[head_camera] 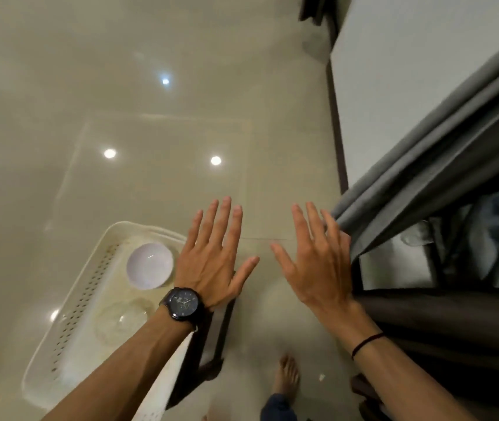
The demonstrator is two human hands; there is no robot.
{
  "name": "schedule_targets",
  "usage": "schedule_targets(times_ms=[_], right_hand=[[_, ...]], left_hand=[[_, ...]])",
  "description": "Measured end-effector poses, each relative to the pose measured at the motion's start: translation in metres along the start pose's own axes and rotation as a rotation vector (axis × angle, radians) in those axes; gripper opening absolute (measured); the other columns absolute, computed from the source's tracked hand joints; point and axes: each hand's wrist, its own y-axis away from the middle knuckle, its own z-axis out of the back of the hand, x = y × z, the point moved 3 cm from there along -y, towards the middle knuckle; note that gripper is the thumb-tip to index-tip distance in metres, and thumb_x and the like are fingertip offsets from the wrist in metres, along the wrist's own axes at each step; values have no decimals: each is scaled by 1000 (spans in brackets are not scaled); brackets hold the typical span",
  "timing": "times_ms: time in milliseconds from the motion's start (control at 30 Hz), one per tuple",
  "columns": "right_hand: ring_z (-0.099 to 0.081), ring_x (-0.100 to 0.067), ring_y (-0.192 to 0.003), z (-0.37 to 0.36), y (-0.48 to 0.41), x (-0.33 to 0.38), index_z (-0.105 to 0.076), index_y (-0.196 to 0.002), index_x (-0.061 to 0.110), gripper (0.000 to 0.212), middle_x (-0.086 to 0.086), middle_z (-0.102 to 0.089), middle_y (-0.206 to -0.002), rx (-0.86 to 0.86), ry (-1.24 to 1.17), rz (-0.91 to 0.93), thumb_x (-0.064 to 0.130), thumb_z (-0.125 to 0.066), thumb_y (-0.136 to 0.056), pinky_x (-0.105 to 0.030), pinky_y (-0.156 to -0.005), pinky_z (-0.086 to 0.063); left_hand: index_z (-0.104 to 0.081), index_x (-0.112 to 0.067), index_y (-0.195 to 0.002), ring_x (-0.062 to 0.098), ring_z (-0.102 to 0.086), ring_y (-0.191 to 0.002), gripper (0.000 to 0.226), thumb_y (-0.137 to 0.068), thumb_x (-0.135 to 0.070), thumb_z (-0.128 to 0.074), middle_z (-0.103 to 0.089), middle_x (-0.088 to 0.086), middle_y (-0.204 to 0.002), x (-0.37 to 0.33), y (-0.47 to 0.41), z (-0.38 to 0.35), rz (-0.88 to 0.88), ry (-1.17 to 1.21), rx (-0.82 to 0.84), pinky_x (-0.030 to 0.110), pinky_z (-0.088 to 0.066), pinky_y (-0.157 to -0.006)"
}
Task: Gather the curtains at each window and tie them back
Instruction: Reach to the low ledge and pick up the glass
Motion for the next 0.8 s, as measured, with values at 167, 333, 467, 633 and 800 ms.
schedule_targets(times_ms=[167,333,467,633,800], right_hand=[[-43,-37,-142,10,19,-136,-45,-152,16,72,-13,-45,-157,-54,42,-212,60,-49,-95,-53,-99,-46],[-55,-40,-128,-9,44,-244,-47,-148,7,67,-19,-56,-146,-22,76,-417,51,-49,-99,-52,-100,-49],[-71,-35,-91,-47,43,-297,-38,-153,4,67,-21,-73,-107,177,85,-566,42,-54,-101,-40,-71,-57],[-64,-37,-115,-107,18,-336,-6,-163,15,72,-22,-63,-130,350,-16,-719,42,-43,-107,-43,-86,-52],[-55,-42,-129,-150,-2,-376,-10,-163,12,71,-26,-54,-141,382,-35,-796,35,-47,-107,-50,-101,-48]], left_hand=[[-23,-6,-163,38,-19,-158,85,-103,-66,-21,-20,22,-169,-108,-64,-50,-309,24,71,56,-24,-125],[-22,-9,-164,36,-18,-158,79,-105,-61,-30,-19,22,-169,-207,-97,-109,-631,20,164,51,-24,-127],[-11,-10,-163,37,-24,-156,76,-106,-57,-28,-23,23,-168,-257,-125,-149,-695,42,199,51,-25,-127],[-13,-10,-163,37,-25,-156,75,-106,-55,-29,-22,24,-168,-276,-157,-184,-686,45,220,48,-21,-128],[-16,-10,-164,37,-26,-156,72,-107,-47,-38,-22,23,-168,-269,-160,-207,-698,86,235,46,-23,-127]])
